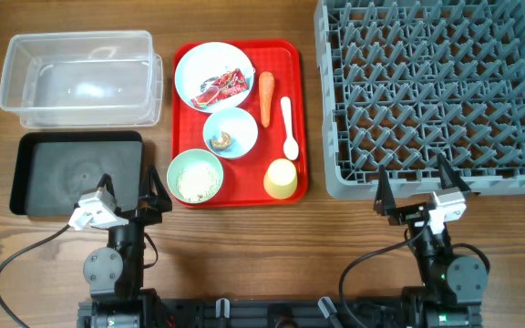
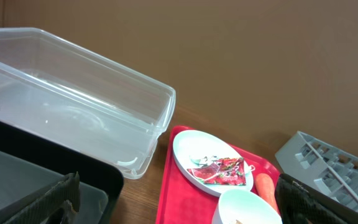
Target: Sort waste into correct bins and load items into the dishwasher rack
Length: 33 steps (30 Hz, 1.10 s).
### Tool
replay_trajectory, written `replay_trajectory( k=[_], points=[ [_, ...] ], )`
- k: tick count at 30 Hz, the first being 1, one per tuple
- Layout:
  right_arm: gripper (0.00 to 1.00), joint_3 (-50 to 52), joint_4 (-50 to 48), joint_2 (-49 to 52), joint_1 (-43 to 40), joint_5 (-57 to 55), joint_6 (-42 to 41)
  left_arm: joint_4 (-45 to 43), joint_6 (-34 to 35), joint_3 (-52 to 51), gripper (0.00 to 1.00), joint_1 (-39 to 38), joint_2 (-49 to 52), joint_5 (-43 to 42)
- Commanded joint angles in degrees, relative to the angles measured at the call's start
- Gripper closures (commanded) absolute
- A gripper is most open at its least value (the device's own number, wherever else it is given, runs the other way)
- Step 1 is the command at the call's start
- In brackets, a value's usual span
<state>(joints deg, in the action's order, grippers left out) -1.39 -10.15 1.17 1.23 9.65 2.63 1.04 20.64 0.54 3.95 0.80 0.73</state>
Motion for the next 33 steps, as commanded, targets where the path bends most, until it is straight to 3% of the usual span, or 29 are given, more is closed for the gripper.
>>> replay_trajectory(
  k=[1, 9, 12, 23, 31, 33],
  points=[
    [0.0, -3.67, 0.13, -0.09, -0.02, 1.42, -1.29, -0.33, -0.74, 1.11, 0.0, 0.35, -0.26, -1.42],
    [0.0, -9.07, 1.73, 2.8, -0.02, 2.08, -1.25, 0.28, -1.01, 6.27, 0.0, 0.35, 1.2, -1.81],
    [0.0, -13.79, 4.04, 7.21, -0.02, 2.51, -1.09, 1.14, -4.28, 10.38, 0.0, 0.35, 4.9, -5.22],
    [0.01, -34.97, 11.32, 29.92, -0.02, 11.91, -1.05, 14.49, -6.95, 39.23, 0.0, 0.31, 33.55, -7.21],
    [0.0, -54.16, 31.63, 43.58, -0.02, 17.42, 2.23, 29.24, -7.08, 65.99, 0.0, 0.28, 60.48, -13.94],
    [0.0, -57.24, 34.99, 45.64, -0.02, 17.44, 3.15, 33.73, -9.75, 73.72, 0.0, 0.04, 68.59, -17.77]
  ],
)
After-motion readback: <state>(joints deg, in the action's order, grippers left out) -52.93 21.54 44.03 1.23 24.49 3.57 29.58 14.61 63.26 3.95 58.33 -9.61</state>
